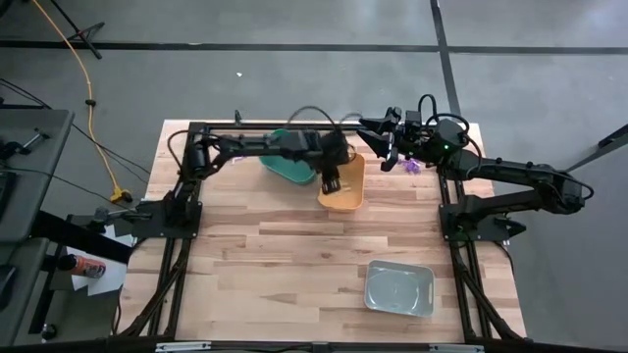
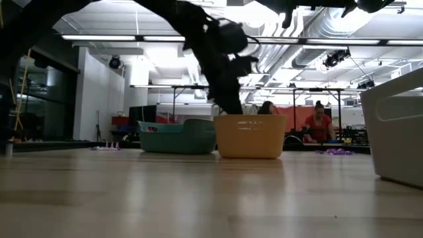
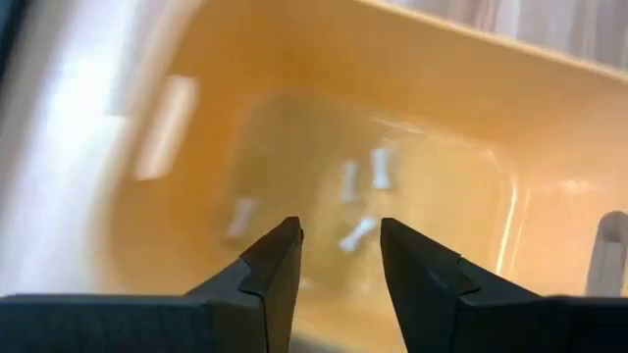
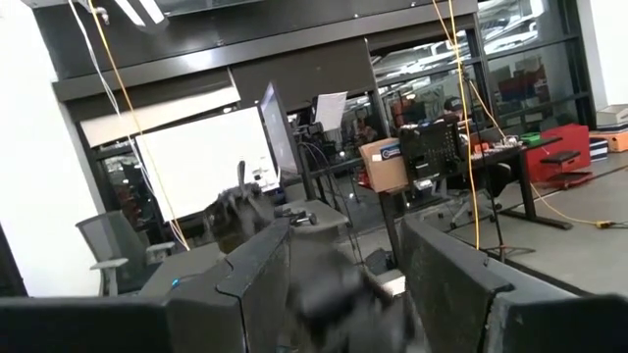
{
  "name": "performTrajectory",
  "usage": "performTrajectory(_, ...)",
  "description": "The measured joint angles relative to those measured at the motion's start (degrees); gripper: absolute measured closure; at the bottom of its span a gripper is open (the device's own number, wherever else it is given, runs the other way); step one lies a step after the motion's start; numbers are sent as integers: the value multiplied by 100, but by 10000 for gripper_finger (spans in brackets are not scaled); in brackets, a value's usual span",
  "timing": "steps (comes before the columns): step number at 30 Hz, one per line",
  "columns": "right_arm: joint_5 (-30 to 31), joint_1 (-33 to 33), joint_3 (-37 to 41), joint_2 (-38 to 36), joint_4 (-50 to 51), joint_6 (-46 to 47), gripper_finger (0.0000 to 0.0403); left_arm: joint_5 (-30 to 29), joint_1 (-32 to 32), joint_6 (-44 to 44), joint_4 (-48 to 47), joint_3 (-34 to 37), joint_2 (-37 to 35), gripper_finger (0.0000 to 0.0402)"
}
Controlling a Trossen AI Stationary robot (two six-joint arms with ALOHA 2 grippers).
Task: Sort Halloween decoration
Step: Put the white bone toy into the yellow bin
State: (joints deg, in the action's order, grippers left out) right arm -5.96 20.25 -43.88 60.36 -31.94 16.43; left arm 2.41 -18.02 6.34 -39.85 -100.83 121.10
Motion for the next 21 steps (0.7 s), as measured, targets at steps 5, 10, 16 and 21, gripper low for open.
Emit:
performTrajectory(5,0,2,0,0,-2,0,215,-23,-565,-186,-326,124,-711,271)
performTrajectory(10,1,2,0,0,-2,-41,215,-39,-1216,-259,-114,774,-1573,286)
performTrajectory(16,2,2,0,0,-5,-149,215,209,-1707,213,-389,1883,-2106,344)
performTrajectory(21,2,2,0,0,-39,-149,215,37,-1707,375,-679,2662,-2162,393)
